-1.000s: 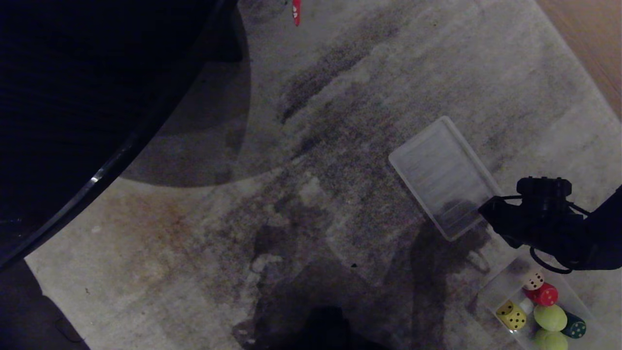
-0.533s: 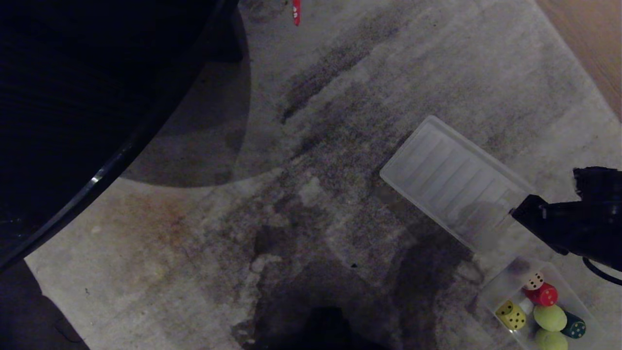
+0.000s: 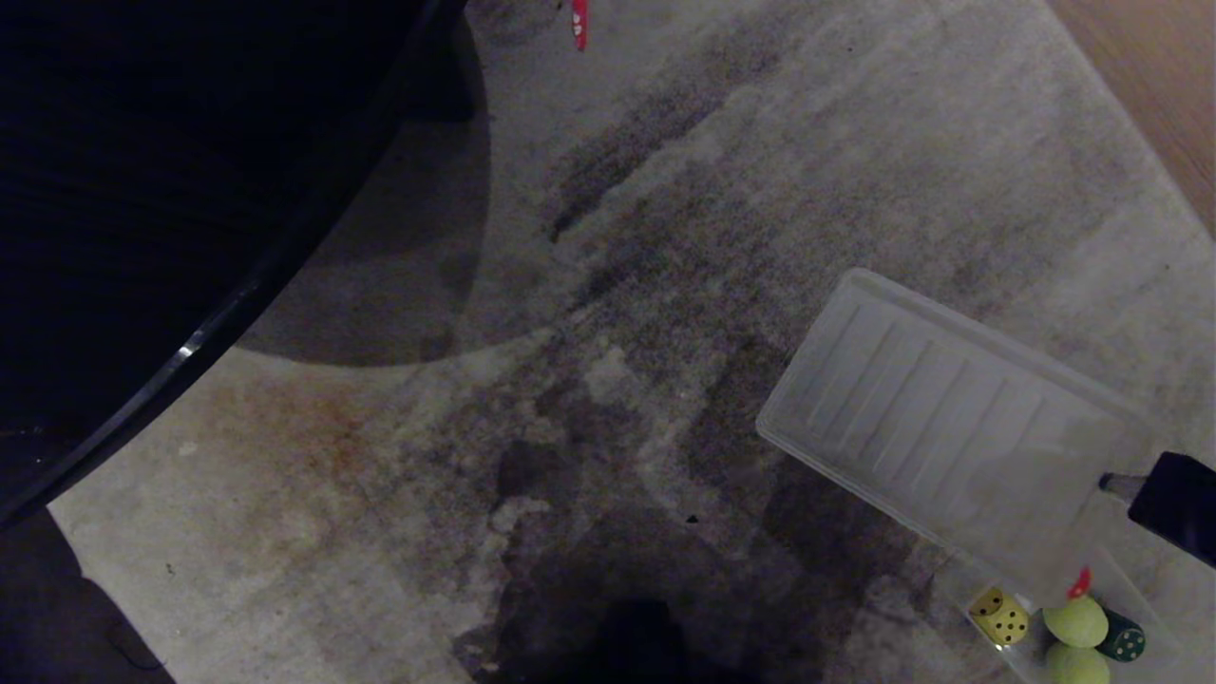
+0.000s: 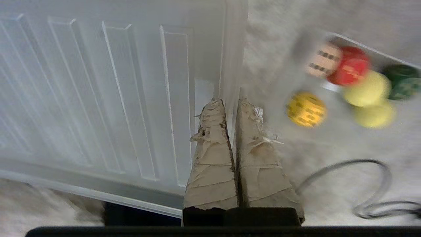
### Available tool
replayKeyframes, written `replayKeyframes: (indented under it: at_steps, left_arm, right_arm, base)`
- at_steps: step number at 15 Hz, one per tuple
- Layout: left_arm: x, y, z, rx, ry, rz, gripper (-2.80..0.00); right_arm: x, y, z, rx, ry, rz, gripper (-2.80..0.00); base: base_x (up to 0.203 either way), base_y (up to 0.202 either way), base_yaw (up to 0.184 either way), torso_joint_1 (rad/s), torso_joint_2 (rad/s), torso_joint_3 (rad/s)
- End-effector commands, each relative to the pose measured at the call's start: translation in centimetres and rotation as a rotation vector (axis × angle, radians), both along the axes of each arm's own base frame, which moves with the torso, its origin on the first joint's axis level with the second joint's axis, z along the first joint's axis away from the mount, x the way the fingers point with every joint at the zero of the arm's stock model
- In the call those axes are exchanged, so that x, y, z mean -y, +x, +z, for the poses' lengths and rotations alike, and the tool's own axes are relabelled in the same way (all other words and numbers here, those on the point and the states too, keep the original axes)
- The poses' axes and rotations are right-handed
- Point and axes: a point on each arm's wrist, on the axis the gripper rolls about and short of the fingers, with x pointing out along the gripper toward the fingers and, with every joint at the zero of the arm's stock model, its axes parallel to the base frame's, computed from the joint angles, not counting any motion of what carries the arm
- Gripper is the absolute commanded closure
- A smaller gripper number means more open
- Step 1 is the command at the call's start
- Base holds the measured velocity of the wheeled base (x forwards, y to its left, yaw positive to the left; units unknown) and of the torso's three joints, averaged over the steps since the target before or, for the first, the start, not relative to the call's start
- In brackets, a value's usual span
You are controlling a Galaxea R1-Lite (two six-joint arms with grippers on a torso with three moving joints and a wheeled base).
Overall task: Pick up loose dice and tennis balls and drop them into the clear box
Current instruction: Close the lid
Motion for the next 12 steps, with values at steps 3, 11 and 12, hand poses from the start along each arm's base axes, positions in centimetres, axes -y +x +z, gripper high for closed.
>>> replayKeyframes:
  at_steps: [3, 11, 12]
  left_arm:
    - [0.0, 0.0, 0.0, -0.003, -0.001, 0.001, 0.00]
    - [0.0, 0.0, 0.0, -0.003, -0.001, 0.001, 0.00]
    - [0.0, 0.0, 0.0, -0.003, -0.001, 0.001, 0.00]
  right_arm:
    - [-0.5, -6.0, 0.2, 0.103, -0.076, 0.034, 0.00]
    - [-1.1, -14.0, -3.8, 0.172, -0.255, 0.097, 0.00]
    - [-1.2, -14.7, -4.5, 0.174, -0.279, 0.103, 0.00]
  base:
    - [0.000, 0.000, 0.000, 0.000, 0.00, 0.000]
    - [0.000, 0.000, 0.000, 0.000, 0.00, 0.000]
    - [0.000, 0.000, 0.000, 0.000, 0.00, 0.000]
